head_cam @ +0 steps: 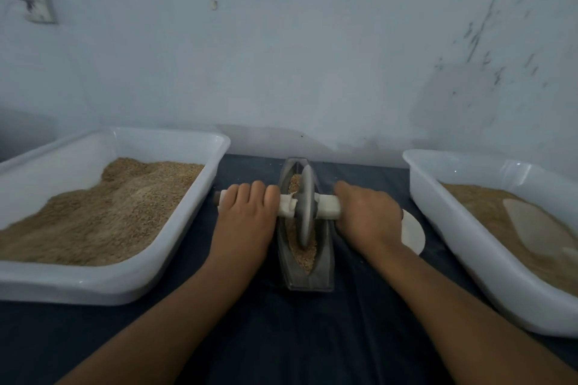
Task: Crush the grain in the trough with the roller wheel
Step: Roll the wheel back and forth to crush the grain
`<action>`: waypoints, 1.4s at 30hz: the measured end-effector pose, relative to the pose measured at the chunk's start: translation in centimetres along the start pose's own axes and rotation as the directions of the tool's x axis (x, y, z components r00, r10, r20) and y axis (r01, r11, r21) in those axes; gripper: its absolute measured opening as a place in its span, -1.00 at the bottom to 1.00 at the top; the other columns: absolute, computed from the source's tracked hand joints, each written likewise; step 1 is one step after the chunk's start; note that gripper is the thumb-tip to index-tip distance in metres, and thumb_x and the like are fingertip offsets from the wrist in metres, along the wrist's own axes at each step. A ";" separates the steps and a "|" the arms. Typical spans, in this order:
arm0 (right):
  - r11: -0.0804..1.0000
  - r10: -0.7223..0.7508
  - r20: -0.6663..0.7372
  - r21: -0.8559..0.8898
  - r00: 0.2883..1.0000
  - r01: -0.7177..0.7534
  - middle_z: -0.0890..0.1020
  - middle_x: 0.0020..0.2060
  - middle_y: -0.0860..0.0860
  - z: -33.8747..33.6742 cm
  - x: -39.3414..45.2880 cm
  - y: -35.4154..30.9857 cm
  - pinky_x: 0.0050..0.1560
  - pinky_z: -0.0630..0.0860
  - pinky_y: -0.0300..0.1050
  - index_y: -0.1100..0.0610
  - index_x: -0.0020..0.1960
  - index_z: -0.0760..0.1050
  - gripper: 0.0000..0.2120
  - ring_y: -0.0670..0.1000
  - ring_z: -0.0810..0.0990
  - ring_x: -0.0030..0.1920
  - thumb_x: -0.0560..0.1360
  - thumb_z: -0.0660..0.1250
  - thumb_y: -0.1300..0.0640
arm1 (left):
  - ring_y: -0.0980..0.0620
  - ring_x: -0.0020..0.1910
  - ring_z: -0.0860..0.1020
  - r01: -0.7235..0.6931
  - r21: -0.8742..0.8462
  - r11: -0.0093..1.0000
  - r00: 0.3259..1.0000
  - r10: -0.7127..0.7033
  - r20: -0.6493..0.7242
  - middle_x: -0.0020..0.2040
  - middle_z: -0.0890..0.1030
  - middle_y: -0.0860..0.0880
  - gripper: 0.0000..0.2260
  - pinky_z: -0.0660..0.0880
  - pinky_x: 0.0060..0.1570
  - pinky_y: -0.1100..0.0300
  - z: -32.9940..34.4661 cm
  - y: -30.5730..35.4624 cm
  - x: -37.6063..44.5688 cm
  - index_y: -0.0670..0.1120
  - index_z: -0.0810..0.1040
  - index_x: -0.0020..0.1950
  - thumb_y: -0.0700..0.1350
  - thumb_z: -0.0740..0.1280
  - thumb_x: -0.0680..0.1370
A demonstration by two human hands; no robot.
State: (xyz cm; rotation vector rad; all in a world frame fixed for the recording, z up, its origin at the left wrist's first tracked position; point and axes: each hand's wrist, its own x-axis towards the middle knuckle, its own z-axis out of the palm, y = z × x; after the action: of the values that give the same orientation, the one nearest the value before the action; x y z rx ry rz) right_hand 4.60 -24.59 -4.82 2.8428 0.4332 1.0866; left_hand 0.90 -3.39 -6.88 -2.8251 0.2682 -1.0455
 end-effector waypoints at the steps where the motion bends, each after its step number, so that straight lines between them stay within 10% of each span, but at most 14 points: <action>1: 1.000 0.004 -0.017 0.017 1.000 -0.003 0.46 -0.48 -0.07 -0.4 -0.4 -0.1 -0.40 -0.11 -0.19 -0.01 -0.25 0.24 -0.56 0.01 0.22 -0.50 0.23 0.53 0.20 | -0.09 -0.07 0.42 -0.007 0.005 1.000 1.000 0.007 0.005 -0.04 0.44 -0.05 -0.81 0.36 0.09 0.03 -0.5 0.1 -0.2 -0.06 0.40 0.08 -0.20 0.27 0.49; 11: 0.999 -0.031 -0.118 0.036 0.992 0.036 0.48 -0.38 -0.03 -1.8 -2.1 -0.3 -0.30 0.20 -0.06 0.04 -0.18 0.38 -0.69 0.09 0.43 -0.38 0.30 0.50 0.24 | -0.11 0.08 0.46 -0.041 -0.017 0.999 0.995 0.043 0.092 0.14 0.48 -0.08 -0.40 0.39 0.19 0.00 -3.8 -0.3 -3.5 -0.12 0.38 0.37 -0.14 0.44 0.35; 19: 0.997 -0.071 -0.091 -0.029 0.993 0.069 0.49 -0.43 -0.03 -0.1 -0.3 0.0 -0.38 0.13 -0.13 0.04 -0.22 0.37 -0.65 0.09 0.42 -0.48 0.24 0.56 0.10 | -0.08 -0.02 0.42 -0.013 -0.036 0.999 0.996 0.016 0.084 0.02 0.44 -0.07 -0.56 0.38 0.09 0.01 -1.0 -0.5 -1.7 -0.08 0.38 0.22 -0.11 0.40 0.38; 24: 1.000 -0.012 0.172 -0.017 0.985 0.015 0.48 -0.36 -0.10 2.4 2.8 1.1 -0.40 0.30 -0.12 -0.05 -0.14 0.40 -0.81 0.05 0.40 -0.39 0.40 0.40 -0.05 | -0.07 -0.09 0.45 0.011 -0.024 1.000 0.998 -0.010 0.057 -0.05 0.47 -0.04 -0.70 0.40 -0.02 0.04 1.1 -0.8 1.0 -0.03 0.36 0.05 -0.13 0.42 0.41; 42: 0.986 -0.079 0.818 0.150 0.570 -0.078 0.64 -0.32 0.08 4.3 11.2 3.0 -0.31 0.40 -0.14 0.20 -0.18 0.63 -0.79 0.08 0.56 -0.35 0.23 0.51 0.13 | -0.05 -0.34 0.40 0.083 0.153 0.985 0.986 -0.104 0.130 -0.27 0.50 -0.03 -0.90 0.26 -0.26 0.08 2.6 -1.0 8.6 -0.03 0.53 0.00 -0.18 0.39 0.52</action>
State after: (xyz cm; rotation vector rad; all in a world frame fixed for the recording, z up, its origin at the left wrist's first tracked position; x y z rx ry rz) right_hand 16.16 -24.11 -0.35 3.0516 0.4316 -0.4010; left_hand 9.15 -4.07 -3.26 -2.7823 0.0432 -0.8436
